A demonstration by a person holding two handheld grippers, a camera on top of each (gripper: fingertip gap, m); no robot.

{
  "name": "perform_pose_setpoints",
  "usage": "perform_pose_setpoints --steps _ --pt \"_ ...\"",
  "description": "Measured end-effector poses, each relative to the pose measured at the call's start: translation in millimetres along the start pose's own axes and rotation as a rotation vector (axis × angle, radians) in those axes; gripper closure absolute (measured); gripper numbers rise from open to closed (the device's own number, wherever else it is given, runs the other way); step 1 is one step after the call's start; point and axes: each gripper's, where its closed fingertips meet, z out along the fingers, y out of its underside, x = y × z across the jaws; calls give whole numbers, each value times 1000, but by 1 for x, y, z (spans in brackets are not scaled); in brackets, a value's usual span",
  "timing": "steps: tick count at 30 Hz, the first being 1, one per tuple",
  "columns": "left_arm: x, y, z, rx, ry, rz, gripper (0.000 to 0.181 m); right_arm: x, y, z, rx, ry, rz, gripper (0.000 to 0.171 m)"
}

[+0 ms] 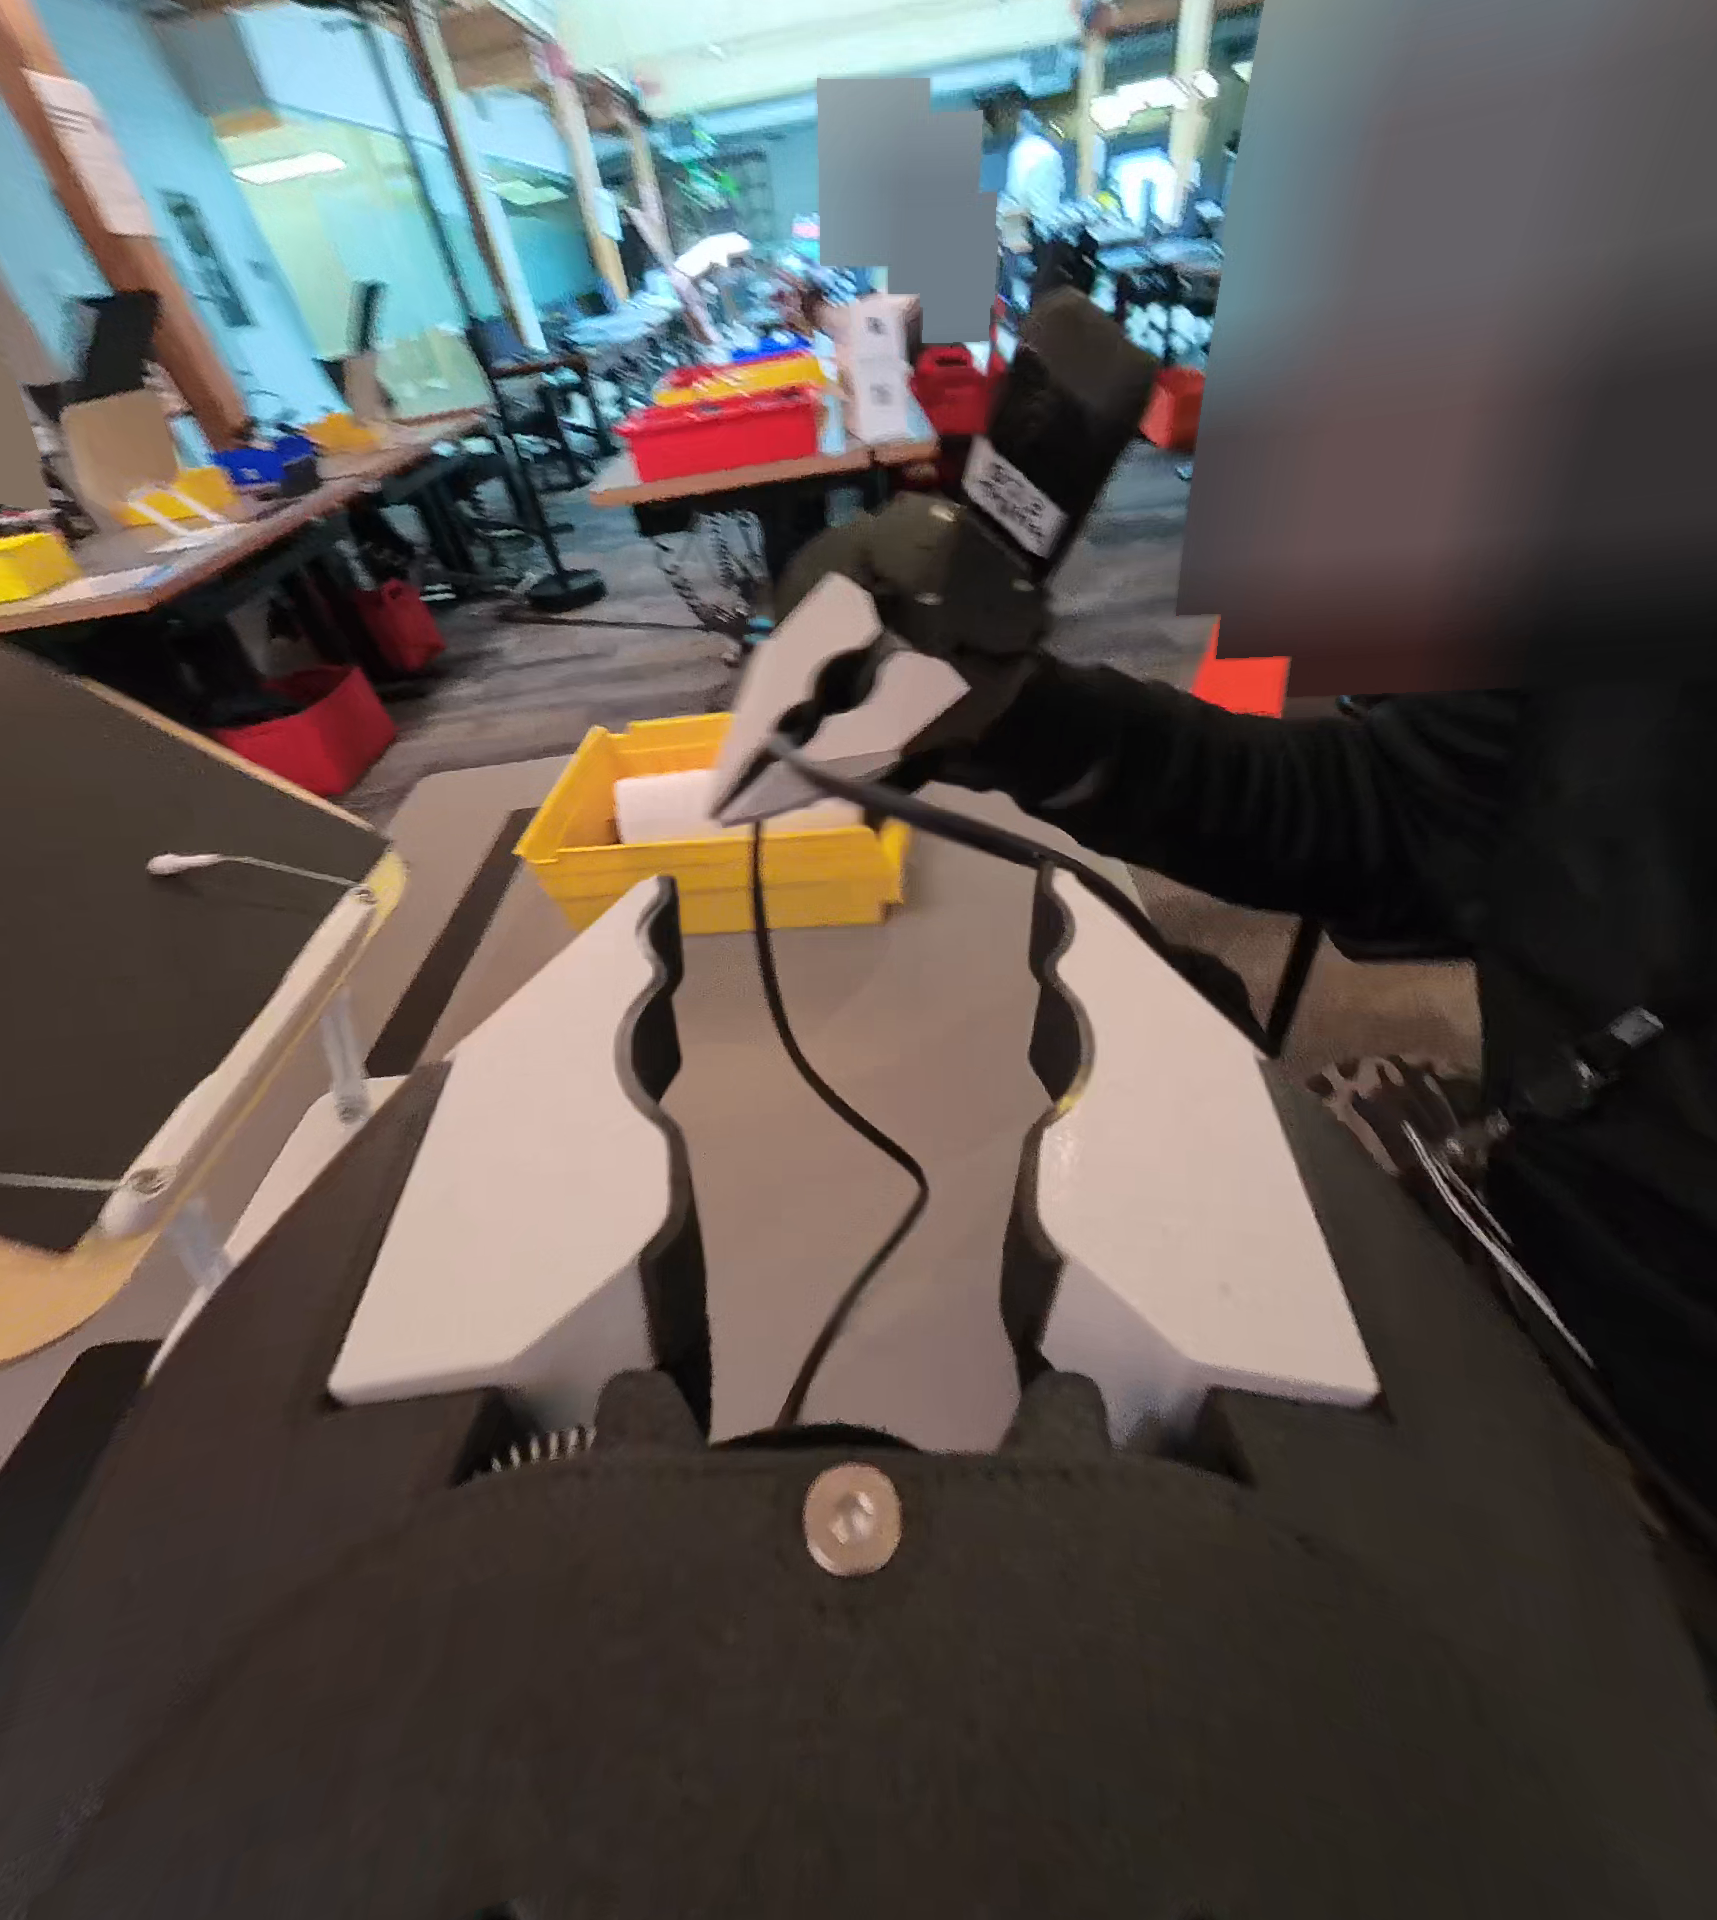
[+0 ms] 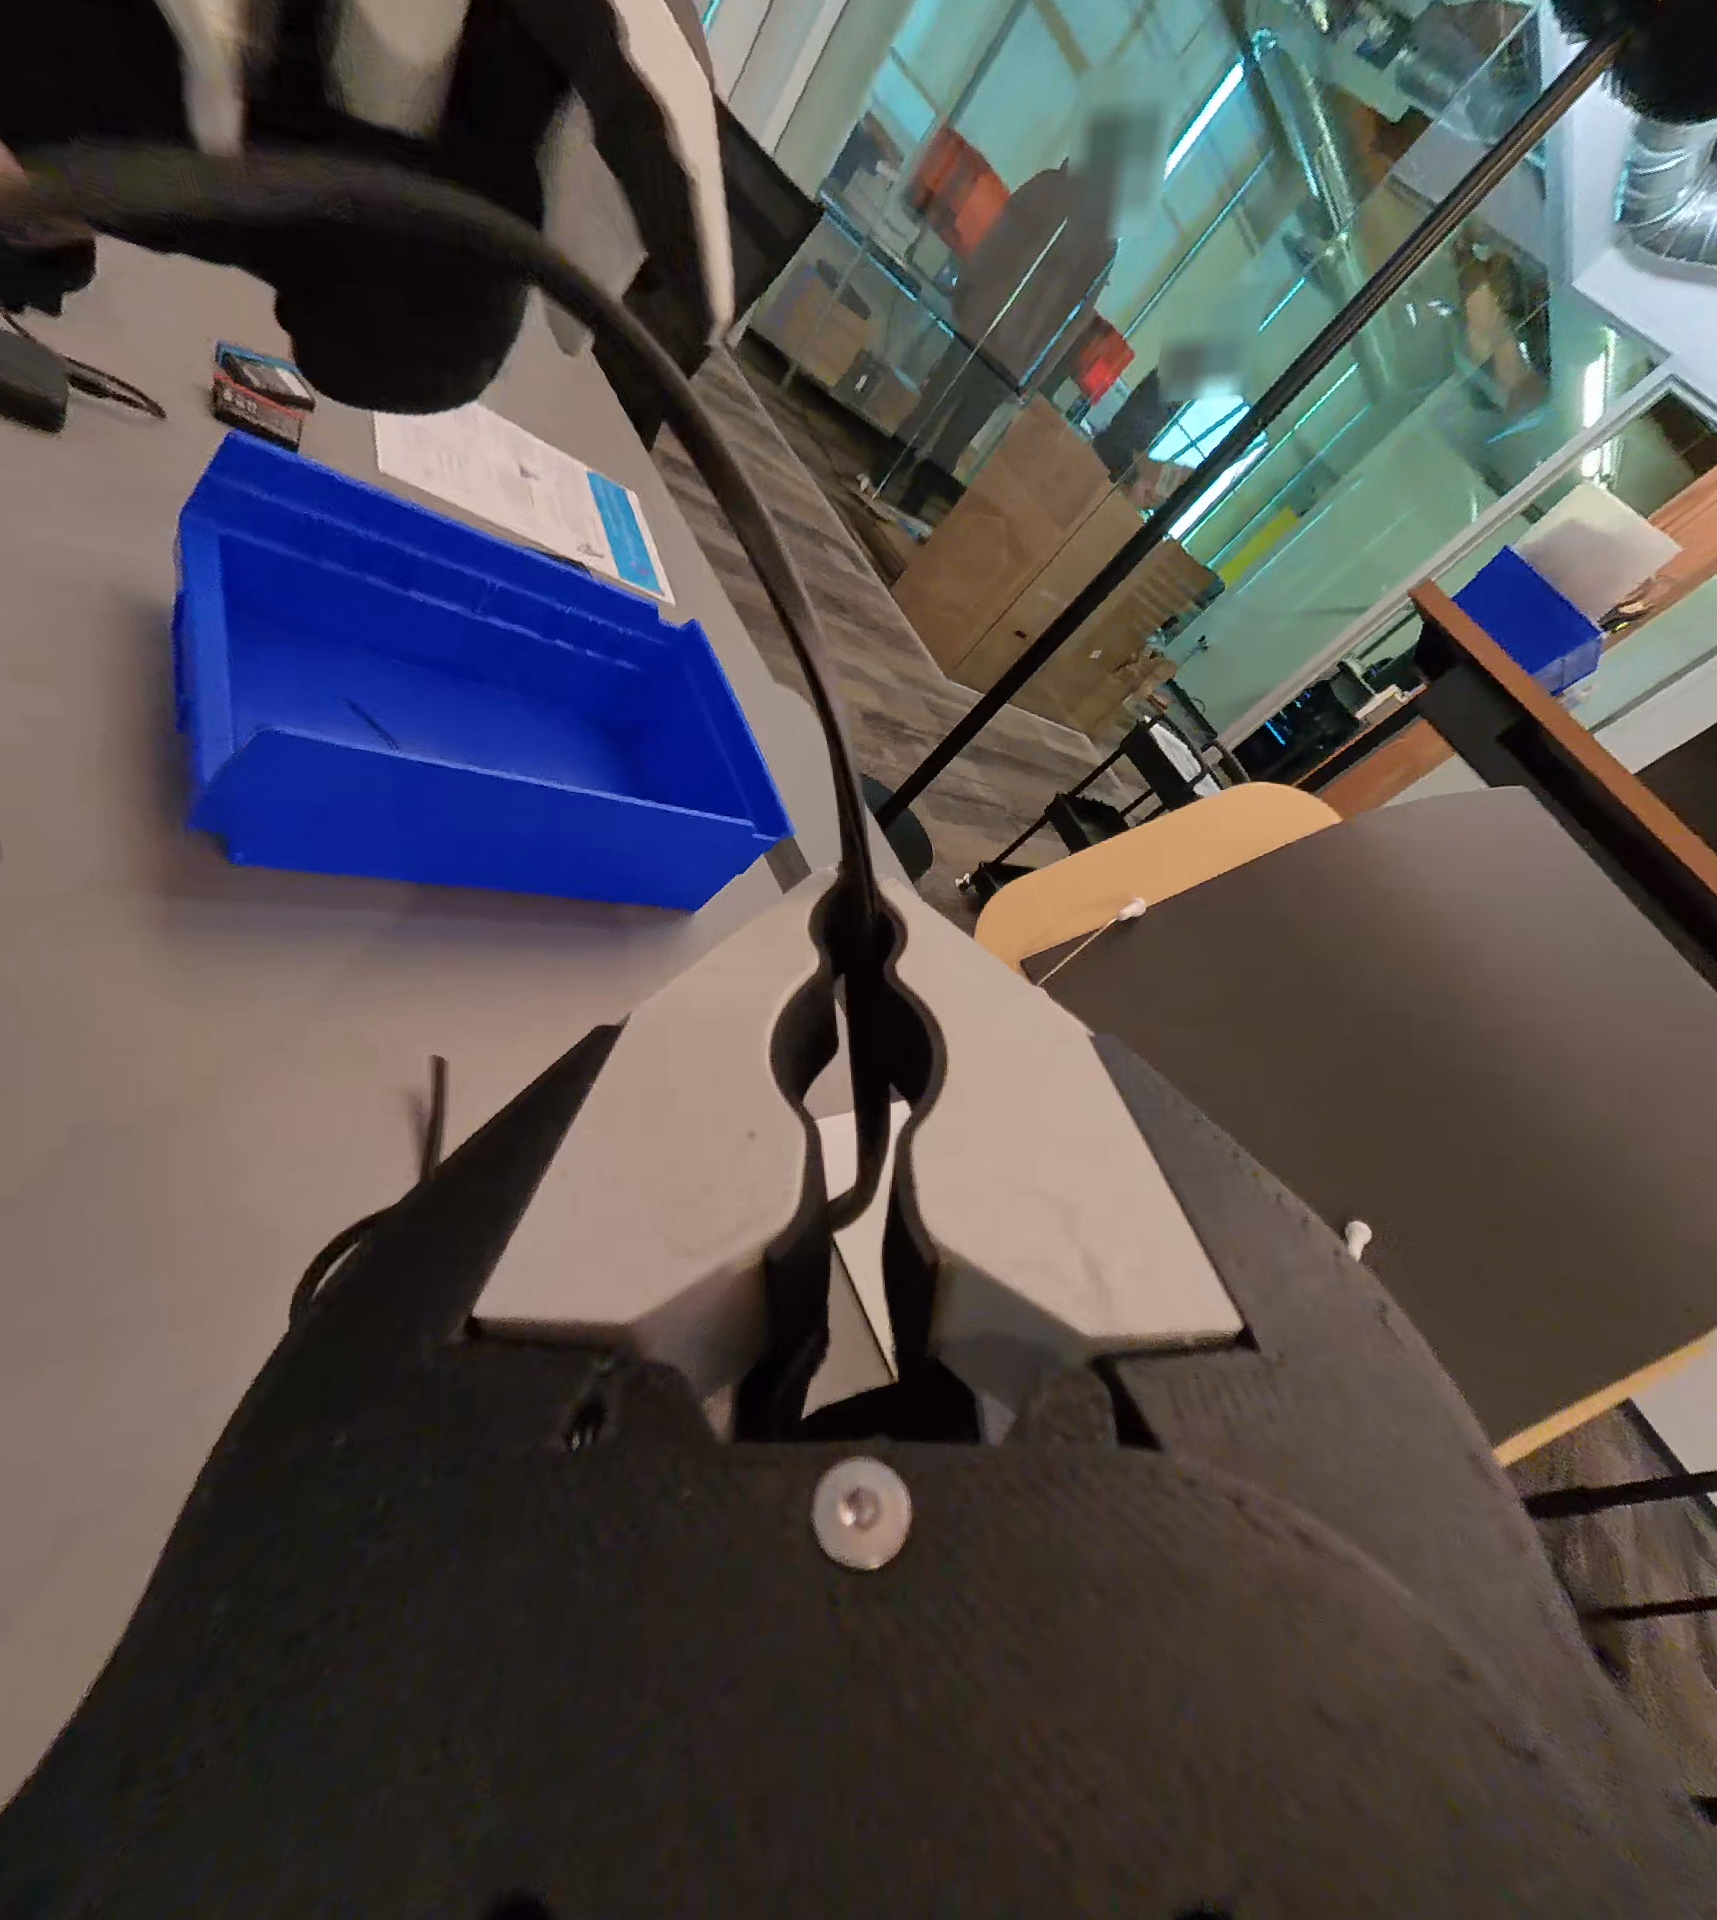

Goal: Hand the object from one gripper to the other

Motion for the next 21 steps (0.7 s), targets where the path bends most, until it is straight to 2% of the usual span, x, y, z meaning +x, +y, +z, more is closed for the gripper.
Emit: perform_pose_setpoints --steps 3,5,9,13,16,21 --pt "-21 -23 -19 191 -34 -124 112 2 -6 -7 12 0 -28 171" --pt "-23 -24 -16 237 5 -198 100 -4 -10 -9 4 -8 -105 171" --pt "-2 1 33 108 112 -215 69 -11 -14 -4 -34 -2 -171 171" --pt "12 35 85 -24 148 -247 31 -17 -18 0 -25 -9 -183 171" --pt "18 53 110 -64 176 -292 24 -23 -24 -1 2 -27 -193 171" --pt "15 71 130 -81 162 -331 28 -28 -31 -2 27 -40 -210 171"
